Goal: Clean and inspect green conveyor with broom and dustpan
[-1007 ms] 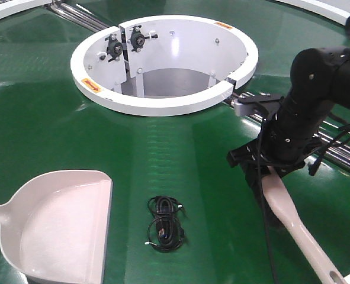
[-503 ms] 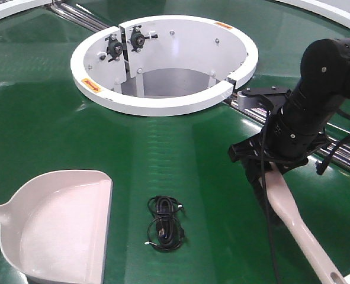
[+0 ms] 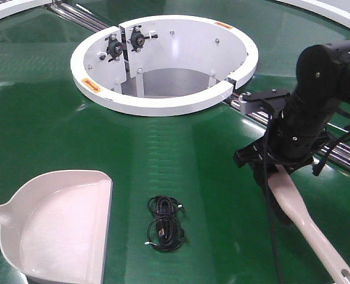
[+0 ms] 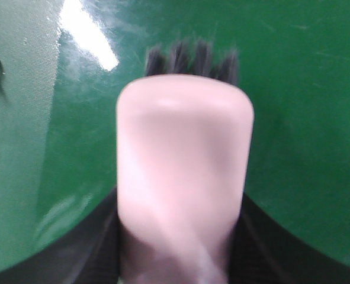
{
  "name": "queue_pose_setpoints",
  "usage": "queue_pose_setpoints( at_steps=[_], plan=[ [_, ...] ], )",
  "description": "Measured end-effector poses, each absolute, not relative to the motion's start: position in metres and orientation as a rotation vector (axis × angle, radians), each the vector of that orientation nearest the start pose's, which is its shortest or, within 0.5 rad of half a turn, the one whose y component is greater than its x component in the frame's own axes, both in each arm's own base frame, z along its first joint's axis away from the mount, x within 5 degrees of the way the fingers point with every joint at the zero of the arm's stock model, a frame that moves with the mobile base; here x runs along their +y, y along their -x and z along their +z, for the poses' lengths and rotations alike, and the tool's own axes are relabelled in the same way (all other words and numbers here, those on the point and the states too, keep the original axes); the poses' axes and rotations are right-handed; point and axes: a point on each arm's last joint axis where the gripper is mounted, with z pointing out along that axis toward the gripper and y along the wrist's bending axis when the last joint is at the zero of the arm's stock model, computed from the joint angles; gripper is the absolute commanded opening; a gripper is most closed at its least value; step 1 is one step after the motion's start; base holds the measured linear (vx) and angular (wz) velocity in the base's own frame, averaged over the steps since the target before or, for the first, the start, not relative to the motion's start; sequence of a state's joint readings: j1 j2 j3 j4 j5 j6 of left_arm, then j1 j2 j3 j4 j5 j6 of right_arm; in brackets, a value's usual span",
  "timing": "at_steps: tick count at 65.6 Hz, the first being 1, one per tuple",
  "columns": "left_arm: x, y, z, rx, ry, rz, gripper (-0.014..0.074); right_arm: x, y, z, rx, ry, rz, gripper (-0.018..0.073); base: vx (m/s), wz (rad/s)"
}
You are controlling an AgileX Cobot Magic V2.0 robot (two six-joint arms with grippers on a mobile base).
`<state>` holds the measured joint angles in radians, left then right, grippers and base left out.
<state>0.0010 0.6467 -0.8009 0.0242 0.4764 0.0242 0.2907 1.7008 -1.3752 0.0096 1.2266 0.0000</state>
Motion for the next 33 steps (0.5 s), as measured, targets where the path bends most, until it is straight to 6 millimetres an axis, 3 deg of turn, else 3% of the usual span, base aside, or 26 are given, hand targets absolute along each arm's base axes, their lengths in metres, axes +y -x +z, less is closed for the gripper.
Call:
queue_pose_setpoints(
  at_steps=[33],
  plan=[
    [0.0012, -0.1242, 0.3824, 1.822, -0.088, 0.087, 0.0591, 0.0967, -0.3211, 0.2651, 3.017, 0.448, 0.031, -0.0002, 0.0, 0.0]
  ],
)
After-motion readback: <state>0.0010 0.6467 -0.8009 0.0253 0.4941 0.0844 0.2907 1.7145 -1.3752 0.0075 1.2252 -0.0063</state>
